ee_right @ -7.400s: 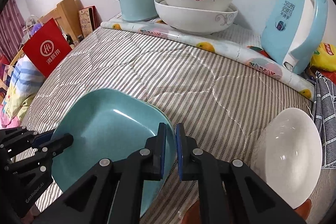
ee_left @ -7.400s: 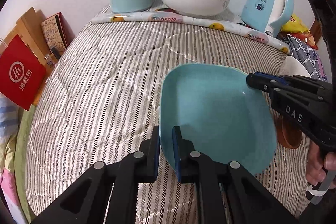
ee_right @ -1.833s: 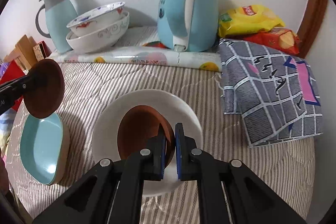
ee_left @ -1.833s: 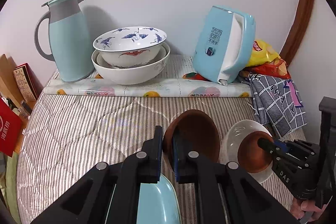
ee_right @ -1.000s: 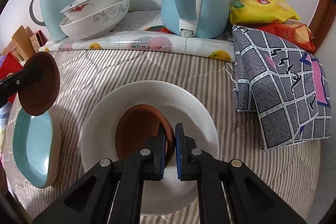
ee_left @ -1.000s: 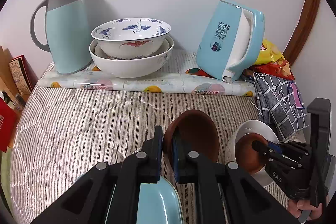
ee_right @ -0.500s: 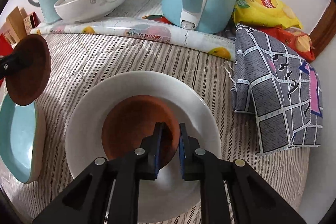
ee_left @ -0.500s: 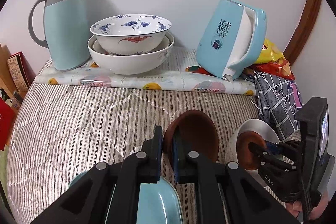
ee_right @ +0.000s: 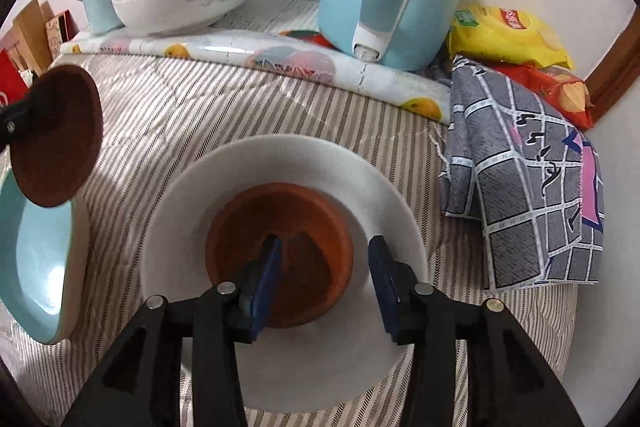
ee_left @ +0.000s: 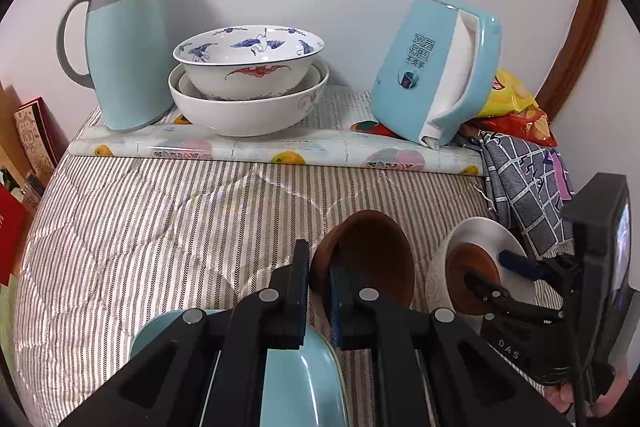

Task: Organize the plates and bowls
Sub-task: 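Lower the brown bowl into the white bowl and open the right gripper while the left gripper holds its bowl, then lower the held brown bowl into the white bowl and open the left gripper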

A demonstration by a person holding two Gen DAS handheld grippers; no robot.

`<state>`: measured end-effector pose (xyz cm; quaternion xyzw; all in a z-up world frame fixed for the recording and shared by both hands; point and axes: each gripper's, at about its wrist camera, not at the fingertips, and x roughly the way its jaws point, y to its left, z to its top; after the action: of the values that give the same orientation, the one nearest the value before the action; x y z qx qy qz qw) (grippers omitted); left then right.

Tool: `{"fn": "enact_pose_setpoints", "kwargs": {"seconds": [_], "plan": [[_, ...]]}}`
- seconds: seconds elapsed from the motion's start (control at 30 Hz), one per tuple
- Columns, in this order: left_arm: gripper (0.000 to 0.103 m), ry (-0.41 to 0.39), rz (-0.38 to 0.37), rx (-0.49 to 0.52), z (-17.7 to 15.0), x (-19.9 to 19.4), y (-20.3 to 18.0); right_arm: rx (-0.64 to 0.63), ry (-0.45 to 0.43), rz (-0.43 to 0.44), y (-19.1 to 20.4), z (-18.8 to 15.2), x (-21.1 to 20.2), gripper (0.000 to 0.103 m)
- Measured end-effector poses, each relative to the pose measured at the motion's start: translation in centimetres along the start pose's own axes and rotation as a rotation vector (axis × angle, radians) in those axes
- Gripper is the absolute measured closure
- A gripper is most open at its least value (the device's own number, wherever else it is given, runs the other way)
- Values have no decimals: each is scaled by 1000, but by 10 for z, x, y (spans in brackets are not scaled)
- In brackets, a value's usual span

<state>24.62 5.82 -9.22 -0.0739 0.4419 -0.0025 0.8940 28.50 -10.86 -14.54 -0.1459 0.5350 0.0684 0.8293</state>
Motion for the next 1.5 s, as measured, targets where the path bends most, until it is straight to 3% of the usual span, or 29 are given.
{"fn": "enact_pose_setpoints", "kwargs": {"seconds": [0.33,0.63,1.03,1.5], "plan": [[94,-27,-28,29,2,-16,-30,100,-148,34,-30,-15,-53,57],[94,-8,-74,84,-2,-11,-80,213,-200,8,-83,-47,-79,57],[94,69,-86,107,-10,33,-120,307,-189,-16,-136,-84,-79,57],[94,119,-96,73,-12,57,-115,311,-188,31,-135,-84,-65,57]]}}
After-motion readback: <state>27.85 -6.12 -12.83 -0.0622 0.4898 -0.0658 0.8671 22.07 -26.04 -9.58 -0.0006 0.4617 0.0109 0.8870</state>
